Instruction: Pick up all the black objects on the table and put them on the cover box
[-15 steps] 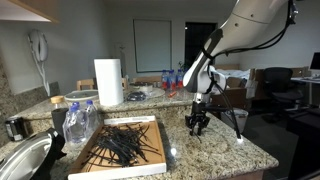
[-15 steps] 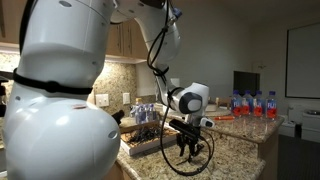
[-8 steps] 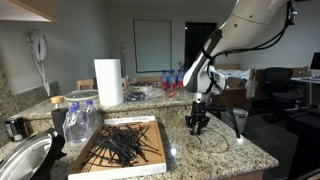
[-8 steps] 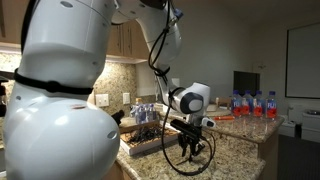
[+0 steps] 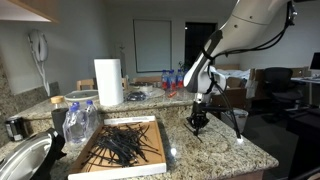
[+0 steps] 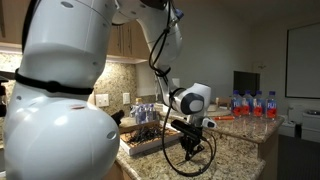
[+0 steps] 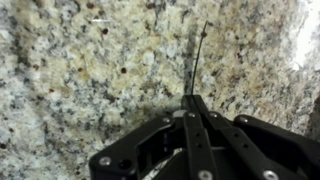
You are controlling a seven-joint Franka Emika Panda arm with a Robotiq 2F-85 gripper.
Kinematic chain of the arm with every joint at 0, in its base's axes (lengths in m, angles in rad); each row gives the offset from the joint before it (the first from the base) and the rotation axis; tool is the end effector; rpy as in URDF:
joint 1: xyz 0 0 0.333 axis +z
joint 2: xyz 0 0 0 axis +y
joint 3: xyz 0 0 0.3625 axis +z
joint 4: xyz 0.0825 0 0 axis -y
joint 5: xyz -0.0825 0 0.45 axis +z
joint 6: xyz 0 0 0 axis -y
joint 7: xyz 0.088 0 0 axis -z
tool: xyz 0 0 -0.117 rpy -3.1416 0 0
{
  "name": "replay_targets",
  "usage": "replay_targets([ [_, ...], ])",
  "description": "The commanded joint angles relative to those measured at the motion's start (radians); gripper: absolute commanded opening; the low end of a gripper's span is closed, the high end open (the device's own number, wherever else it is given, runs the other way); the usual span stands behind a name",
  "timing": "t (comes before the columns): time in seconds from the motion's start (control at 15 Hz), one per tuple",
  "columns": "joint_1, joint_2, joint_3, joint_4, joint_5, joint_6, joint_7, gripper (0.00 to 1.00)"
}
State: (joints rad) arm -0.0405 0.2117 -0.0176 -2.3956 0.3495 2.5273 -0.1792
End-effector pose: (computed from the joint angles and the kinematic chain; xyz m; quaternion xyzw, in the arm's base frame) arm 0.5341 -0.0329 0.2010 -0.9912 0.0860 0.0279 0.0966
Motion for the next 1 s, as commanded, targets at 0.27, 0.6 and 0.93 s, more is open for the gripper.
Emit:
replay_targets([
  [0.27,-0.057,-0.007,0.03,0.0,0.096,-0.033,-0.063,0.07],
  [0.6,-0.133,-0.009,0.021,0.014,0.331,-0.183,-0.159,0.07],
  [0.93,-0.146,-0.016,-0.011,0.034,0.403,-0.25,-0.185,0.06],
])
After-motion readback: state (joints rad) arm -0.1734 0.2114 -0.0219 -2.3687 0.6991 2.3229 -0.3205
